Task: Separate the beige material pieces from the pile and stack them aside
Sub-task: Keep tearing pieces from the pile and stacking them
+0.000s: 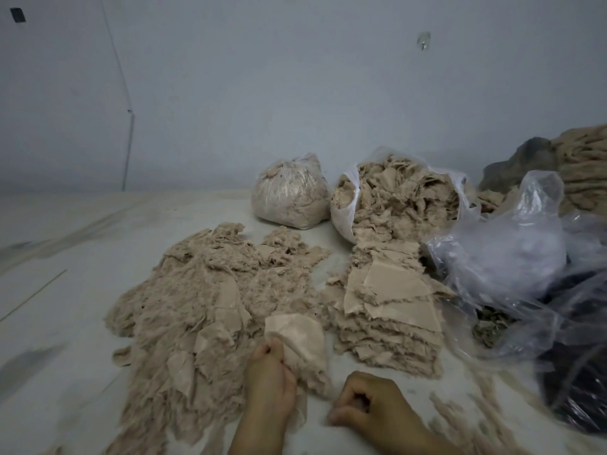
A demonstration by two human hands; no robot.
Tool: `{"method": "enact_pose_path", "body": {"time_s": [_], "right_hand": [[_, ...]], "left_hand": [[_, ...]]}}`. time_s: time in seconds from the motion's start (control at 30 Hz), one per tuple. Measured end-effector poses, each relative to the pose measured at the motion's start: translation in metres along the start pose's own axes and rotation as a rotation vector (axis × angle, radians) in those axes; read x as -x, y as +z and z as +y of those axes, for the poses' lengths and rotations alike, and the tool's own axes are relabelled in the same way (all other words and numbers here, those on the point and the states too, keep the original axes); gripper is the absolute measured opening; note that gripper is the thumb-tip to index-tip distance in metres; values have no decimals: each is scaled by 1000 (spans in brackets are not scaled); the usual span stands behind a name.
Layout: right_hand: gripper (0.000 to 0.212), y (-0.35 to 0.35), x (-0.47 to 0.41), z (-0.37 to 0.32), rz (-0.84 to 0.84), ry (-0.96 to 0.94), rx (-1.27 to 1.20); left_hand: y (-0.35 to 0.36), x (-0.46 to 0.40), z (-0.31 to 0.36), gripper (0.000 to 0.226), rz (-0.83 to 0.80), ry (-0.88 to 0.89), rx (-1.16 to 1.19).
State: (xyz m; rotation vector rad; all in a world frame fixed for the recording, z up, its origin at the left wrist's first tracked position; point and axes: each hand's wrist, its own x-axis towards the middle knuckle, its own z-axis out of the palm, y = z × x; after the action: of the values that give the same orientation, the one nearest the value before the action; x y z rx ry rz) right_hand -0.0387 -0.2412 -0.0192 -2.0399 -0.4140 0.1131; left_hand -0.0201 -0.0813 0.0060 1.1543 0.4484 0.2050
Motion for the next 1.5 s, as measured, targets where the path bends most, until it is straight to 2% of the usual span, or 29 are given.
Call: {"method": "enact_pose_path", "body": {"time_s": [0.1, 0.17, 0.2, 0.3, 0.33, 0.43, 0.53, 0.6, 0.7, 0.73, 0.83, 0.9, 0.97, 1.03, 1.1, 1.2, 1.37, 1.5], "right_hand": [[30, -8, -2, -4, -190, 93, 35], [26, -12, -2, -6, -197, 138, 21], [22, -12, -4, -5, -157, 128, 37], [19, -1, -12, -8, 124, 84, 0], [21, 4, -16, -11, 161, 124, -94], [24, 20, -25, -20, 123, 233, -369], [38, 30, -35, -23, 363, 135, -431], [40, 36, -38, -26, 449, 112, -454], [15, 43, -37, -27, 500, 224, -565], [14, 44, -35, -25, 506, 252, -643], [24, 39, -30, -26, 404, 253, -873], [31, 30, -28, -28, 240, 275, -941], [35, 20, -30, -28, 164, 351, -978], [30, 13, -33, -29, 216, 374, -929], [13, 16, -37, -27, 394, 308, -820], [16, 24, -41, -23, 600, 188, -592], [23, 16, -42, -24, 611, 118, -503], [26, 8, -44, -24, 572, 79, -397]], "left_hand": [[1, 2, 1, 31, -2, 17, 55], [-2, 0, 0, 22, 3, 17, 54], [-1, 0, 2, 20, 22, 20, 68], [5, -1, 4, 18, 23, 74, 97], [6, 0, 3, 17, 1, 75, 104], [7, 1, -5, 23, -39, 56, 68], [10, 3, -12, 26, -114, 67, -7], [12, 6, -18, 30, -191, -44, -18], [14, 8, -25, 33, -208, -129, -84], [13, 9, -25, 32, -183, -119, -55], [7, 7, -24, 26, -140, -62, 28], [2, 2, -23, 20, -154, 15, -82], [-1, -1, -22, 17, -188, 99, -214], [-2, 0, -20, 16, -217, 173, -283], [-4, -1, -22, 18, -218, 239, -334], [-7, -2, -26, 22, -179, 303, -402], [-12, -4, -29, 34, -128, 327, -399], [-14, -11, -32, 38, -110, 259, -355]]}}
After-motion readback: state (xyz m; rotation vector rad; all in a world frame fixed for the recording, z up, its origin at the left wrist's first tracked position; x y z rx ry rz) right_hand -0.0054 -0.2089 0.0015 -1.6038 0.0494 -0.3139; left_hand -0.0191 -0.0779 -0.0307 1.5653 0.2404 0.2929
